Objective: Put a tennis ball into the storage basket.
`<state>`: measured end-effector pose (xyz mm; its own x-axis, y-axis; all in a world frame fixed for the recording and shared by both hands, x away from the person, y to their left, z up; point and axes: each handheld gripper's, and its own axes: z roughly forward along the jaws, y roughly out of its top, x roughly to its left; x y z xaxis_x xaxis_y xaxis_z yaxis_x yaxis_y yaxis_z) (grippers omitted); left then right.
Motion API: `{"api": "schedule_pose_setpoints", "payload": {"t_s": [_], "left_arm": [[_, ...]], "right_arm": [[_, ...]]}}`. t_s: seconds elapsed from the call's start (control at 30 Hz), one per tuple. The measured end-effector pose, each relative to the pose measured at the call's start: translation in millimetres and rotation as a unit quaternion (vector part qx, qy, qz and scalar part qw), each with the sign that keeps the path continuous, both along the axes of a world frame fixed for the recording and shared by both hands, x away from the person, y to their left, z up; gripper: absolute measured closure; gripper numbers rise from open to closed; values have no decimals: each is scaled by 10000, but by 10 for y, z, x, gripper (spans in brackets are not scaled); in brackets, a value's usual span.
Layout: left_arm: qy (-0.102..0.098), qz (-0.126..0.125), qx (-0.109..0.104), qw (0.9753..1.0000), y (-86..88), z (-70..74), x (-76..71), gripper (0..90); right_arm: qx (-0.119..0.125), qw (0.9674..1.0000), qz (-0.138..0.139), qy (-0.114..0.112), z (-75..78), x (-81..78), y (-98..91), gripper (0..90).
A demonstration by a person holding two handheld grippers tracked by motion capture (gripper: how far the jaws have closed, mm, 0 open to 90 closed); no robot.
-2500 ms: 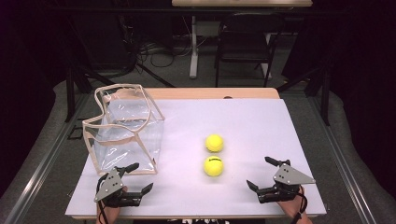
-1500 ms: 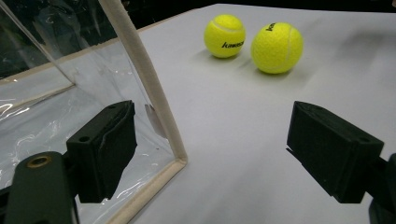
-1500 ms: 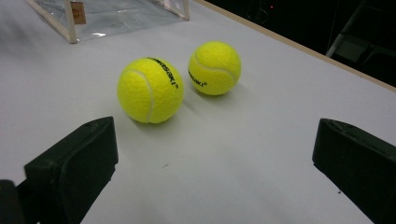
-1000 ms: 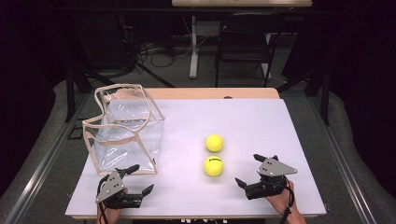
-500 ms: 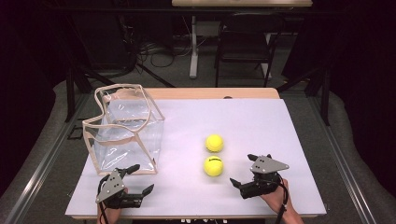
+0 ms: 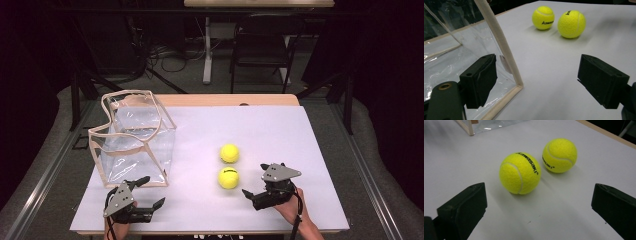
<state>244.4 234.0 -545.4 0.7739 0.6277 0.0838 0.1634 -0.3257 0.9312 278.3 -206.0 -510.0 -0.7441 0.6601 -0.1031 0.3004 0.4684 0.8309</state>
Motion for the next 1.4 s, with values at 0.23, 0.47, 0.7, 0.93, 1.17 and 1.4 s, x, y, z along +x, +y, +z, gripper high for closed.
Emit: {"api": "schedule_pose_setpoints", "payload": {"t_s": [0.23,0.47,0.7,0.93,1.17,1.4], "left_arm": [[-3,-17,-13,10000,6,0,-1,160],[-12,-9,-3,10000,15,-3,8,160],[-16,-22,-10,10000,6,3,0,160],[-5,-21,9,10000,8,-2,6,160],[-2,-25,6,10000,8,-3,8,160],[-5,-29,5,10000,9,-2,9,160]], "right_arm": [[-81,9999,70,87,-12,66,89,0],[-174,9996,74,186,-33,121,142,0],[-205,9995,66,241,-33,162,192,0],[-205,9993,105,309,-45,201,241,0],[-230,9989,133,382,-69,238,290,0],[-282,9985,171,443,-93,282,362,0]]}}
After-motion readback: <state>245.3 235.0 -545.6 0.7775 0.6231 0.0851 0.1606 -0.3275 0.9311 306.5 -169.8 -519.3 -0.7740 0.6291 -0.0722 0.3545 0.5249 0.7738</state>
